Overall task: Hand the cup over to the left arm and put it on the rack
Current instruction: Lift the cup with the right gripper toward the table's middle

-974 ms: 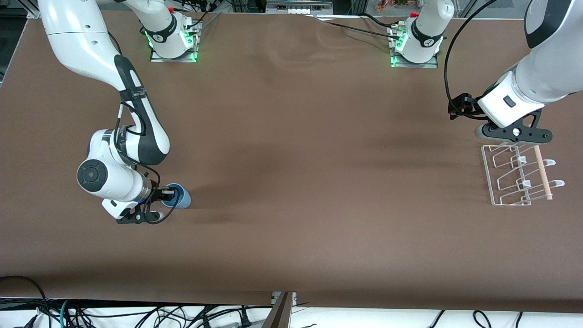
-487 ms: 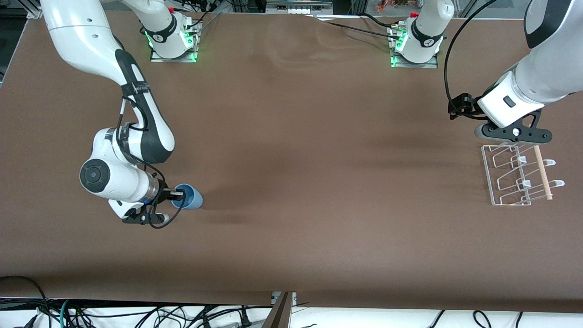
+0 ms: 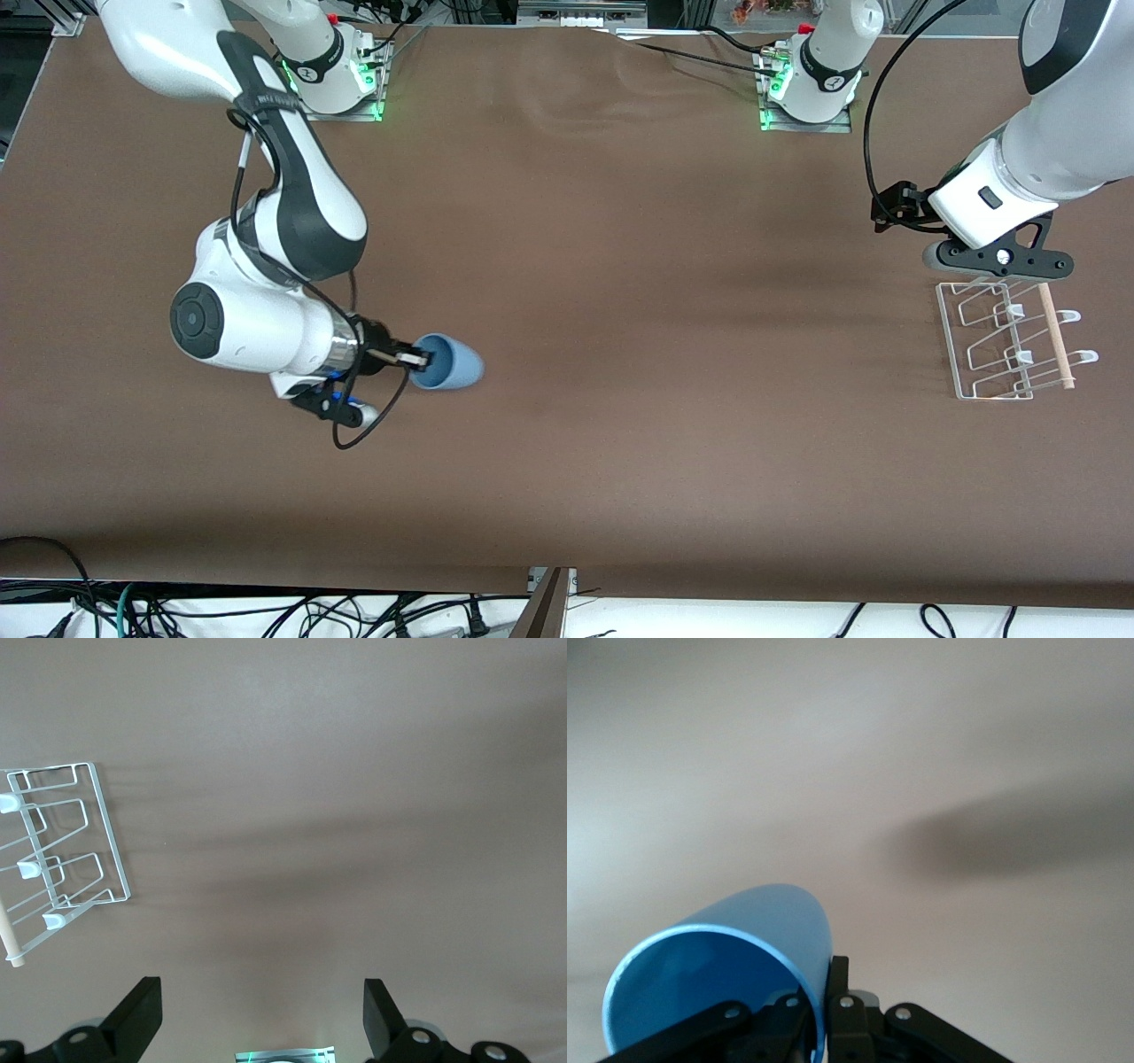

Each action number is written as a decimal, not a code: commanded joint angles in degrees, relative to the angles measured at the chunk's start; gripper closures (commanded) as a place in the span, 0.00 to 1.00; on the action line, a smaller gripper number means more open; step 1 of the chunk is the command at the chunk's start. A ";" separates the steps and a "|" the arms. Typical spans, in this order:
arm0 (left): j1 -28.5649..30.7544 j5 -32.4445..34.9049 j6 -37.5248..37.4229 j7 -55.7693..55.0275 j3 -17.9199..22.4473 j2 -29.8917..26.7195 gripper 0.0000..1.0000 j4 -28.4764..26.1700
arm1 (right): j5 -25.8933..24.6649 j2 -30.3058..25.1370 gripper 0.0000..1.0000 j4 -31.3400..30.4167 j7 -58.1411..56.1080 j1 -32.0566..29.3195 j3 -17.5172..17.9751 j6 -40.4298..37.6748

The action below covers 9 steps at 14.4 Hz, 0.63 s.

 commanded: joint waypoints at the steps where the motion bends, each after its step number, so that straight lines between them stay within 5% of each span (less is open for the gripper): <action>1: 0.13 -5.28 -1.69 0.20 -0.04 0.94 0.00 1.42 | 8.44 0.06 1.00 5.59 8.23 -0.50 2.81 -0.94; 7: -2.23 -8.66 -1.61 10.46 -0.30 2.96 0.00 1.77 | 11.46 0.06 1.00 7.54 26.08 0.03 15.62 10.63; 9: -2.41 -8.83 -0.74 16.61 -0.30 4.19 0.00 1.77 | 11.46 0.15 1.00 7.54 30.13 2.91 16.97 15.73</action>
